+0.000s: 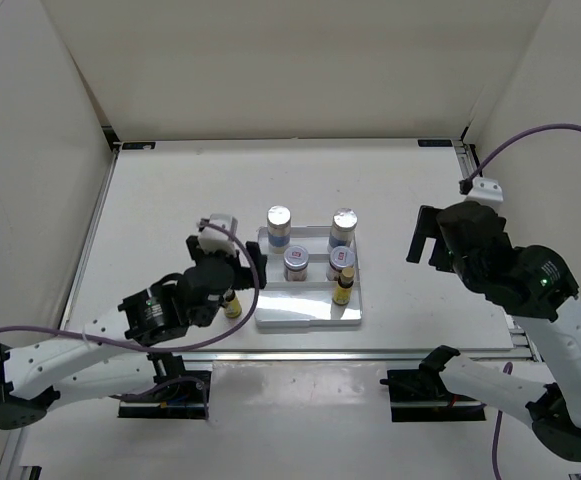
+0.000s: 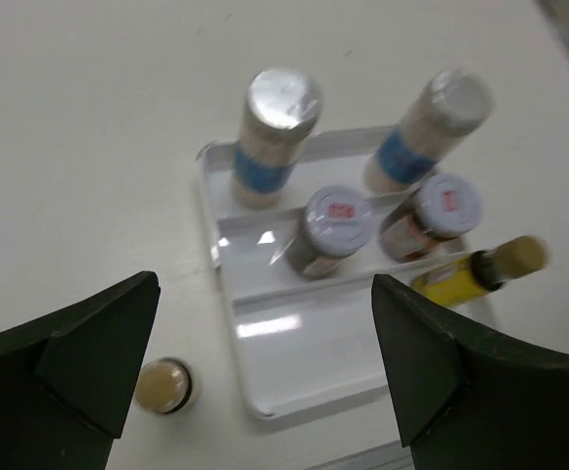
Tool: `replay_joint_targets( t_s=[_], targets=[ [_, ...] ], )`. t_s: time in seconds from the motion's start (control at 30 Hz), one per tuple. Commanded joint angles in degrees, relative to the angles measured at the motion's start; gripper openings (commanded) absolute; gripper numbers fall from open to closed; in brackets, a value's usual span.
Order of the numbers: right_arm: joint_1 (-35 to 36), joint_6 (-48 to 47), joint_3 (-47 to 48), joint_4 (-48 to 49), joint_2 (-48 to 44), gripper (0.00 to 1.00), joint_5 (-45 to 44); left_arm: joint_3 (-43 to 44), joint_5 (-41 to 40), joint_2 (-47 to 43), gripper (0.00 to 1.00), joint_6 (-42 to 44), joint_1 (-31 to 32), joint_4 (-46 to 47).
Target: Organize the condiment bottles
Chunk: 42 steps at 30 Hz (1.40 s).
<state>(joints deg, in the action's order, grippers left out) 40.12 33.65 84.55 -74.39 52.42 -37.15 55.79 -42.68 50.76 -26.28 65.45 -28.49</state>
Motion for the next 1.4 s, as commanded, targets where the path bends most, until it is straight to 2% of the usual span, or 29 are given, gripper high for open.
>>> replay_joint_targets(
  t_s=[0.0, 0.13, 0.23, 0.37, 0.57, 0.9, 1.03, 1.13, 1.27, 1.33, 1.37],
  targets=[
    [-0.22, -1.92, 0.0, 4.69, 1.19, 1.0, 1.9, -10.33, -11.01, -5.59, 1.0, -9.56, 0.12, -2.36],
    [-0.22, -3.06, 0.0, 5.22, 2.33, 1.0, 3.13, -20.7, -17.69, -14.97, 1.0, -12.3, 0.12, -1.74],
    [-0.22, -3.06, -0.61, 5.22, 1.72, 1.0, 3.13, -24.22, -21.04, -17.71, 1.0, -11.69, 0.12, -1.74],
    [-0.22, -3.06, -1.23, 5.22, 1.19, 1.0, 3.13, -26.69, -21.05, -17.72, 1.0, -12.73, 0.12, -1.22],
    [-0.22, -3.58, -1.76, 5.22, 1.19, 1.0, 3.66, -28.98, -19.38, -10.96, 1.0, -17.66, 0.12, 0.8],
    [-0.22, -4.64, -1.76, 5.22, 1.19, 1.0, 4.19, -27.93, -23.42, -2.17, 0.98, -22.4, 1.26, 0.8],
    [-0.22, -4.64, -1.76, 5.22, 1.19, 1.0, 4.19, -28.46, -23.42, -1.63, 0.85, -24.08, 1.79, 0.8],
    [-0.22, -4.64, -2.29, 5.22, 1.19, 1.0, 4.19, -28.46, -23.94, -1.63, 0.55, -24.08, 1.79, 0.8],
    [-0.22, -4.64, -2.29, 5.22, 1.19, 1.0, 4.19, -27.06, -25.26, -1.63, 0.36, -22.42, 1.79, 0.8],
    [-0.22, -4.64, -2.29, 5.22, 1.72, 1.0, 4.19, -24.77, -25.26, -1.63, 0.31, -19.27, 1.79, 0.8],
    [-0.22, -4.64, -2.29, 5.22, 1.72, 1.0, 4.71, -23.81, -25.26, -1.63, 0.24, -18.03, 1.79, 0.8]
  ],
)
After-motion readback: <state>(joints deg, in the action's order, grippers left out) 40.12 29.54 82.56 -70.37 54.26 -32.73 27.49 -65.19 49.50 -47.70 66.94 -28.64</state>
